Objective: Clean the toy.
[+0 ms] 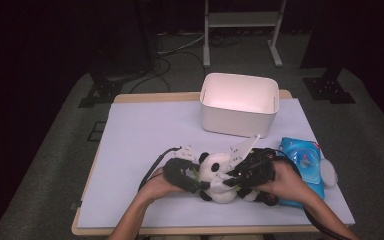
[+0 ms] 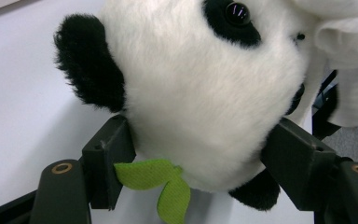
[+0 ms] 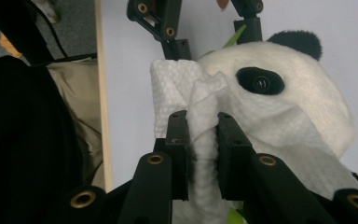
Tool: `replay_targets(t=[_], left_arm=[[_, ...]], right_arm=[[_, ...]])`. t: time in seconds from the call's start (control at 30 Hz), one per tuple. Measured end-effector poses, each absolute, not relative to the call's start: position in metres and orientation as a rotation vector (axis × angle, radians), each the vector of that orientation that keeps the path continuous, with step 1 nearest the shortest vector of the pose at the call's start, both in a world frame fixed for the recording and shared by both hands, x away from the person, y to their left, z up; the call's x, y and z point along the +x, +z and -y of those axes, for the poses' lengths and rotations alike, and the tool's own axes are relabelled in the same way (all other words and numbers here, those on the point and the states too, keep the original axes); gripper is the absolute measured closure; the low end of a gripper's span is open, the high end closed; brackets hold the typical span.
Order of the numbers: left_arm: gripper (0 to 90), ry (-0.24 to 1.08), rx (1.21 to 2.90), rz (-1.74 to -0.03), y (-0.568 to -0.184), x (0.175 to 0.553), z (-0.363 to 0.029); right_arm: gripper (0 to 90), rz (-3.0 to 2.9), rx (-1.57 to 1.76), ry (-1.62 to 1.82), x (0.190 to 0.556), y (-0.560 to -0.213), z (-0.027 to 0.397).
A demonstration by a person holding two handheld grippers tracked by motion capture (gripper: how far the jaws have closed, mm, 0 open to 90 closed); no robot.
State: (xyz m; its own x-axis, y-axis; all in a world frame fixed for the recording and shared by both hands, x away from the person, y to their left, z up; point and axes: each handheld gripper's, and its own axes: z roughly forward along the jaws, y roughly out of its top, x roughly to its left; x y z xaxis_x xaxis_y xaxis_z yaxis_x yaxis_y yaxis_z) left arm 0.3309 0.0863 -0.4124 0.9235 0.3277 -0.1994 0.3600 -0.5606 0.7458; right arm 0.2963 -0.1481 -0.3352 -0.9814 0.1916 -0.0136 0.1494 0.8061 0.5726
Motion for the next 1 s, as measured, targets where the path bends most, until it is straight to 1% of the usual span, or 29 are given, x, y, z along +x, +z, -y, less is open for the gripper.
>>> replay_targets(t=[0.2, 0.73, 0.83, 1.0], left_arm=[[27.4, -0.071, 2.19, -0.492, -0.415, 0.332, -0.086], [27.6, -0.116, 2.2, -0.487, -0.421, 0.331, -0.079], [28.6, -0.114, 2.216, -0.498, -0.422, 0.332, -0.08], [31.4, -0.108, 2.213, -0.506, -0.421, 0.332, -0.08]], right_arm=[[78.1, -2.899, 0.274, 0.843, 0.304, -0.337, 0.146], [78.4, -2.885, 0.372, 0.875, 0.333, -0.335, 0.16], [78.1, -2.877, 0.367, 0.875, 0.331, -0.335, 0.158], [77.9, -2.848, 0.334, 0.906, 0.315, -0.333, 0.154]])
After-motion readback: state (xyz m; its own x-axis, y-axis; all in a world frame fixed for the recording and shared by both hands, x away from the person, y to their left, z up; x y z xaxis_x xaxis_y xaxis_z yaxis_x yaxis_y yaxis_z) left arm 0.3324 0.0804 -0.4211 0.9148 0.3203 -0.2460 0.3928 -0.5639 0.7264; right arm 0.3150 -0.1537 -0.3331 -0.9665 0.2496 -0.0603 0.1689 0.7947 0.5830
